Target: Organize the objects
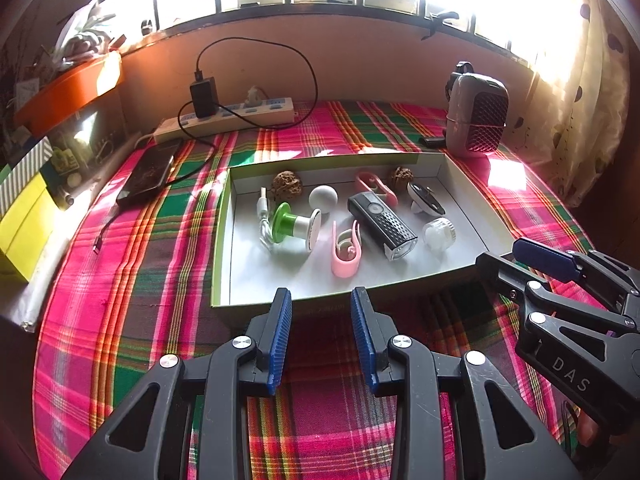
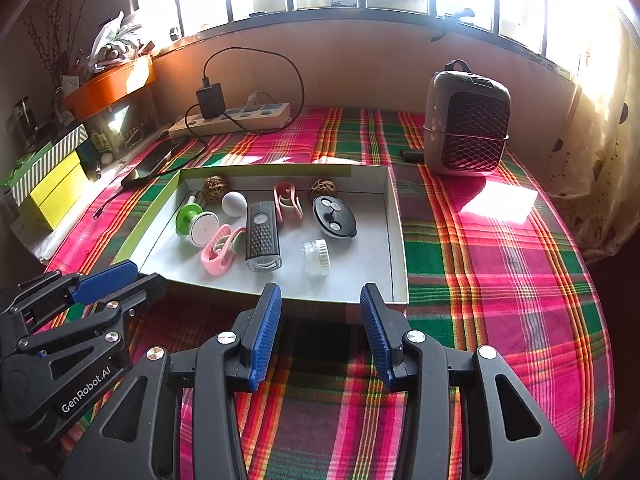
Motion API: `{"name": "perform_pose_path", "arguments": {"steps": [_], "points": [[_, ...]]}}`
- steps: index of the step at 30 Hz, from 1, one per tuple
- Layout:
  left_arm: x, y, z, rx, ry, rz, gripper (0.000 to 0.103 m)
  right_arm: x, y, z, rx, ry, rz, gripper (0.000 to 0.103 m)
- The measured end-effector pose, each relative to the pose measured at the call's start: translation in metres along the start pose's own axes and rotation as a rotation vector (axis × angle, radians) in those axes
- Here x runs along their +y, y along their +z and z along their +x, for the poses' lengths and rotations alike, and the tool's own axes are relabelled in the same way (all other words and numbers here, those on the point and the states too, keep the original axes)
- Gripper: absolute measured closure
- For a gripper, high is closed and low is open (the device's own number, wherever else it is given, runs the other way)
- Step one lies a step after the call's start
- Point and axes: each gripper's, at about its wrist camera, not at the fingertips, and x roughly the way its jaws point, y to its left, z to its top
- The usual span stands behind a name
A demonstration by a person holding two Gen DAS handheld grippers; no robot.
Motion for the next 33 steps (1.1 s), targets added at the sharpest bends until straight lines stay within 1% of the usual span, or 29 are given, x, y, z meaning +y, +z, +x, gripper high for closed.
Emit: {"name": "perform_pose_path", "arguments": {"steps": [2,5,11,18,25,31,32,33], "points": [[-0.001,-0.004,-0.003,-0.011,0.031,0.016,0.074,0.001,-0.005,0.0,0.008,-0.008,-0.005,0.06],[0.003,-0.012,-0.003,0.015,0.004,-0.003,0.074,0.002,-0.012,0.0,0.021,-0.006,-0.003,0.06],[0.0,-0.029,-0.002,0.043,0.012,0.009,0.074,0.004,-0.028,0.002,0.049,-0.009,-0.007,0.06],[0.004,-0.044,0.002,0.079,0.027,-0.001,0.074,0.005,-0.043,0.005,0.081,-0.014,-0.009,0.06],[0.001,-0.05,0.004,0.087,0.038,-0.002,0.074,0.001,-0.051,0.007,0.098,-0.049,-0.011,0.06],[-0.001,-0.053,0.003,0.07,0.05,-0.016,0.074,-0.001,-0.053,0.005,0.093,-0.06,-0.007,0.06],[-0.001,-0.053,0.003,0.067,0.052,-0.024,0.074,-0.001,-0.053,0.005,0.094,-0.062,-0.006,0.059],[-0.001,-0.053,0.003,0.063,0.053,-0.035,0.074,-0.002,-0.053,0.005,0.095,-0.068,-0.004,0.056]]}}
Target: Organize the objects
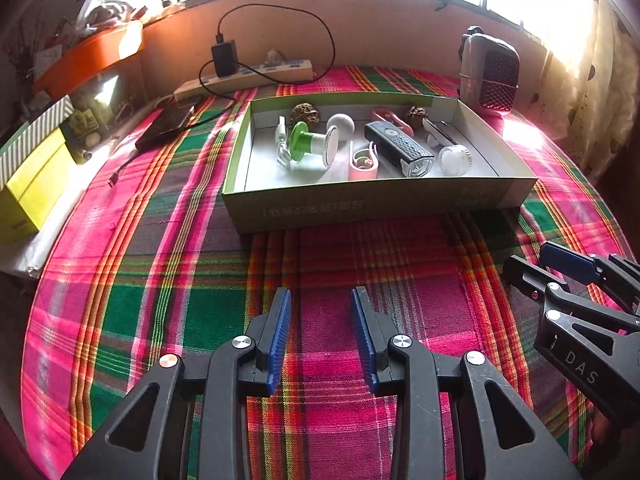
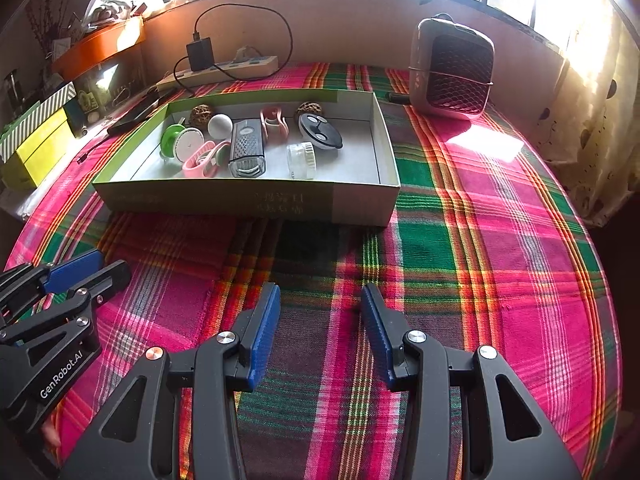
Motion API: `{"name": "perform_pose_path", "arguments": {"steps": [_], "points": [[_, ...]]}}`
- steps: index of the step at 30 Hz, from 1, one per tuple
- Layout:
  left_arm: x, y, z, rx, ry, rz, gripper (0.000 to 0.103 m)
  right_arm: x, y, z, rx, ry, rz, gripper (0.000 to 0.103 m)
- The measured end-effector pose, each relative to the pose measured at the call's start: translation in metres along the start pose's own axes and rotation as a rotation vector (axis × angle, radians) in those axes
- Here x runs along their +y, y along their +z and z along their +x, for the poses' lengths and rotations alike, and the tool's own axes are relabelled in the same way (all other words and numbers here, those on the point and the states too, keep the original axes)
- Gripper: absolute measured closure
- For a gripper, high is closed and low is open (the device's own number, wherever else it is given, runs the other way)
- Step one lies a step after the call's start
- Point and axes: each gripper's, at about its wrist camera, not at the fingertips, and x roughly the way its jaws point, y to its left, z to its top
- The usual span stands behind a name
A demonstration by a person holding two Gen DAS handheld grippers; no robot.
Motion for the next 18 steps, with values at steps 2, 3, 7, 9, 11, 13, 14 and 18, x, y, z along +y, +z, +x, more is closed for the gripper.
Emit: {"name": "perform_pose_path", "arguments": {"steps": [2,3,7,9,11,13,14,18], "points": [[-0.0006,-0.0005,0.0002,-0.004,0.007,-0.007,0.074,-0.0028,0.0,0.0008,0.004,-0.013,0.014,0.05],[-0.0011,-0.0004,0.0002,-0.004,0.009,-0.007,0.074,-0.0047,0.0,0.0011,0.006,-0.013,0.023,0.047],[-0.0006,-0.0003,0.0004,-0.004,0.009,-0.013,0.074,-0.0054,-0.0007,0.0008,0.007,-0.018,0.021,0.045],[-0.0003,-0.0003,0.0004,-0.004,0.009,-0.018,0.074,-0.006,-0.0008,0.0011,0.008,-0.016,0.024,0.045],[-0.0002,-0.0004,0.0003,-0.004,0.008,-0.019,0.074,-0.006,-0.0006,0.0011,0.008,-0.018,0.025,0.044],[-0.0005,-0.0003,0.0003,-0.004,0.009,-0.018,0.074,-0.0064,-0.0007,0.0013,0.009,-0.022,0.027,0.042],[-0.0003,-0.0004,0.0002,-0.004,0.009,-0.018,0.074,-0.0066,-0.0008,0.0012,0.009,-0.022,0.028,0.042],[0.0,-0.0003,0.0003,-0.004,0.006,-0.021,0.074,-0.0066,-0.0005,0.0016,0.01,-0.022,0.029,0.042]]}}
